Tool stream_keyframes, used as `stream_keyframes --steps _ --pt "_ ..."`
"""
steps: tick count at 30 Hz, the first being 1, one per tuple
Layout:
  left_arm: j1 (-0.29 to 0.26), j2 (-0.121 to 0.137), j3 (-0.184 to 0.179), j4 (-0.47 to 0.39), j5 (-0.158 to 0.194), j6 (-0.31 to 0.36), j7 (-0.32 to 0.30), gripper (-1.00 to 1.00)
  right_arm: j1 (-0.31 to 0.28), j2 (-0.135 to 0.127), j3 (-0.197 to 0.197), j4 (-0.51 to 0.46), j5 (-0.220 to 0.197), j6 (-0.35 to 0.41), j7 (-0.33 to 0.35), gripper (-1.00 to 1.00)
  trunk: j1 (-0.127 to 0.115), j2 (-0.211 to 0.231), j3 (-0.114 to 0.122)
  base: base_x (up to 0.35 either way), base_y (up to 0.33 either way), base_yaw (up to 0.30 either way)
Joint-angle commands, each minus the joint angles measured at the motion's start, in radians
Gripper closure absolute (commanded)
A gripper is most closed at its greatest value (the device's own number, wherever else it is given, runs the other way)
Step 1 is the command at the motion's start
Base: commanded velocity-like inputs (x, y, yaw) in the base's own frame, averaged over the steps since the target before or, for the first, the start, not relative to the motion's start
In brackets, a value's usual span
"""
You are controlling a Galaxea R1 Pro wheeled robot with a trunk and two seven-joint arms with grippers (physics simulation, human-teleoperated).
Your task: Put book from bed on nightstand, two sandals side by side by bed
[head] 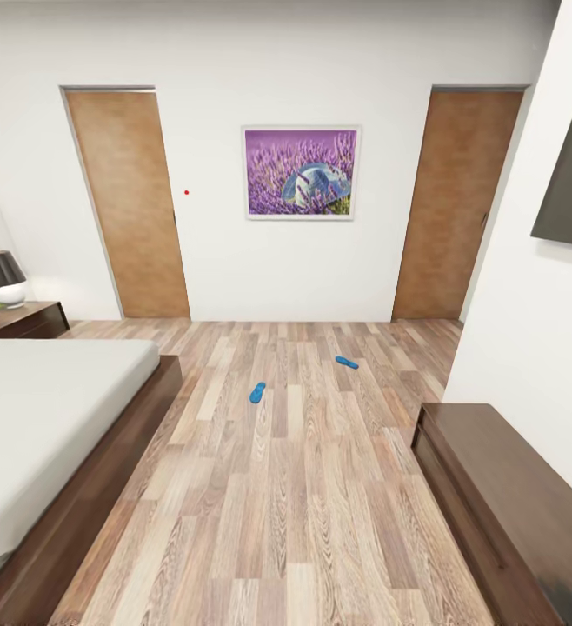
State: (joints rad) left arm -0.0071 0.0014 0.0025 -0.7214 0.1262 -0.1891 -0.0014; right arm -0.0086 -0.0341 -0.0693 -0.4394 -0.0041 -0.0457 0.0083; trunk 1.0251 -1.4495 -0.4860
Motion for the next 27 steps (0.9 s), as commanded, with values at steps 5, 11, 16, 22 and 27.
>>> stream_keyframes --steps 5,11,16,22,27 --pt "0.0 0.0 -0.001 0.0 0.009 -0.003 0.0 -1.0 -0.001 0.0 -0.003 0.001 -0.001 -0.003 0.001 -1.0 0.0 -0.001 -0.009 0.0 0.0 0.0" --pt "-0.001 0.0 -0.001 0.0 0.008 -0.003 0.0 -1.0 -0.001 0.0 -0.002 0.001 0.0 -0.003 0.002 -1.0 0.0 -0.001 -0.012 0.025 0.0 0.0" --pt "-0.001 0.0 -0.001 0.0 0.007 -0.003 0.0 -1.0 -0.001 0.0 -0.002 0.002 0.0 -0.003 0.002 -1.0 0.0 -0.001 -0.012 0.233 0.0 0.0" --pt "-0.001 0.0 -0.001 0.0 0.007 -0.003 0.0 -1.0 -0.001 0.0 -0.003 0.002 -0.001 -0.003 0.002 -1.0 0.0 -0.001 -0.012 0.31 0.0 0.0" --pt "-0.001 0.0 -0.001 0.0 0.007 -0.003 0.0 -1.0 -0.001 0.0 -0.004 0.002 -0.001 -0.003 0.002 -1.0 0.0 -0.001 -0.012 0.299 0.0 0.0"
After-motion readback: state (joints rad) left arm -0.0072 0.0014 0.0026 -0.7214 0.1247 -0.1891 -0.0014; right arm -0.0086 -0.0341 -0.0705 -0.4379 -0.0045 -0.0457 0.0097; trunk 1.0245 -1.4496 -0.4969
